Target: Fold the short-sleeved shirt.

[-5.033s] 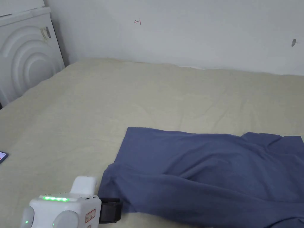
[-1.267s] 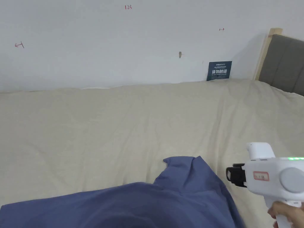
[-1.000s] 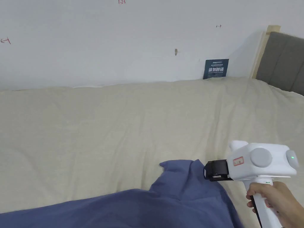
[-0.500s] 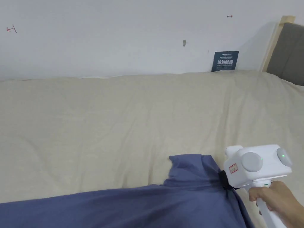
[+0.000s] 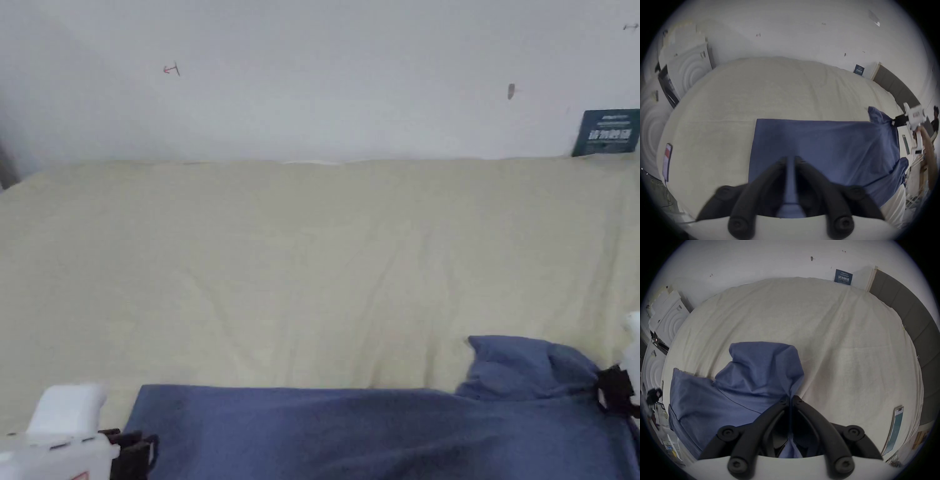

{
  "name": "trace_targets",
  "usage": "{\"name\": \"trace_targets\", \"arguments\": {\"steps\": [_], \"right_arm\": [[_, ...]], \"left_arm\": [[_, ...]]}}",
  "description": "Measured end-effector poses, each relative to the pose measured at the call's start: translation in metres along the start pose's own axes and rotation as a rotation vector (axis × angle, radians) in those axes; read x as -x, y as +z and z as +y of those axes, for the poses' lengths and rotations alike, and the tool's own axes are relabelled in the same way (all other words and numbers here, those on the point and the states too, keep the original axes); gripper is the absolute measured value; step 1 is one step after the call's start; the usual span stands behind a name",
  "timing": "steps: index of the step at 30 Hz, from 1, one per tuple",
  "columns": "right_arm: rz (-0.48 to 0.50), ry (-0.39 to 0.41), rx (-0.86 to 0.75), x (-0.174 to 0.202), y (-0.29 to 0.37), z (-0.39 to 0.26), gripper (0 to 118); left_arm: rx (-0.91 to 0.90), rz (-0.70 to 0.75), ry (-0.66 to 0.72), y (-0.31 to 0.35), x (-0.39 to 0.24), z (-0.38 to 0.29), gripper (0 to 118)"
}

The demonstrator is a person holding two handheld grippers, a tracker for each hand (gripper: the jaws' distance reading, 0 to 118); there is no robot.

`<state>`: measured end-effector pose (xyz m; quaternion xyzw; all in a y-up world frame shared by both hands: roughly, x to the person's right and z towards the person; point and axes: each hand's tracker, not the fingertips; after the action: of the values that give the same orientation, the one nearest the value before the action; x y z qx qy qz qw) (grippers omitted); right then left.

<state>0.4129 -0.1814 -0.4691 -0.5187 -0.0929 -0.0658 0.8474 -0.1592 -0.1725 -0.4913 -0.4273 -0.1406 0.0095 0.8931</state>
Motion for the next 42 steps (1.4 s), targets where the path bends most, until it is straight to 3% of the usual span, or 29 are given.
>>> {"name": "trace_targets", "arguments": {"steps": [1,2,3,4,5,11,17,19,20,23,24,30,35,42], "right_arm": [[-0.001,0.017,-0.003,0.0,-0.001,0.002,7],[-0.005,0.02,-0.005,0.001,-0.001,0.003,7],[-0.003,0.027,-0.006,0.002,0.0,0.003,7],[-0.005,0.096,-0.064,0.002,0.0,0.004,7],[-0.004,0.086,-0.057,0.003,0.0,0.004,7],[0.019,0.061,-0.033,0.015,0.006,-0.002,7],[0.029,0.077,-0.01,0.015,0.006,0.0,7],[0.033,0.066,-0.012,0.014,0.006,0.0,7],[0.041,0.062,-0.009,0.015,0.006,0.001,7],[0.042,0.068,-0.011,0.013,0.003,0.002,7],[0.046,0.062,-0.012,0.013,0.003,0.001,7],[0.064,0.047,-0.019,0.009,0.012,0.0,7],[0.098,0.02,-0.053,0.002,0.034,-0.002,7],[0.114,0.043,-0.109,-0.008,0.071,-0.018,7]], "left_arm": [[0.026,0.017,-0.02,-0.01,0.007,0.009,85],[0.021,0.025,-0.018,-0.021,0.013,0.017,85],[0.031,0.029,-0.023,-0.032,0.019,0.025,93],[0.044,0.04,-0.024,-0.039,0.022,0.031,103],[0.044,0.036,-0.011,-0.046,0.028,0.038,107],[0.124,0.024,0.085,-0.107,0.046,0.071,105],[0.207,0.067,0.055,-0.149,0.042,0.076,102],[0.184,0.15,-0.013,-0.142,0.031,0.07,89],[0.17,0.162,-0.081,-0.138,0.024,0.068,74],[0.176,0.135,-0.097,-0.129,0.023,0.068,5],[0.189,0.061,-0.057,-0.129,0.025,0.068,3],[0.185,0.078,-0.08,-0.119,0.022,0.074,3],[0.127,0.028,-0.047,-0.078,0.026,0.083,3],[0.036,-0.008,-0.049,0.001,0.017,0.075,3]]}}
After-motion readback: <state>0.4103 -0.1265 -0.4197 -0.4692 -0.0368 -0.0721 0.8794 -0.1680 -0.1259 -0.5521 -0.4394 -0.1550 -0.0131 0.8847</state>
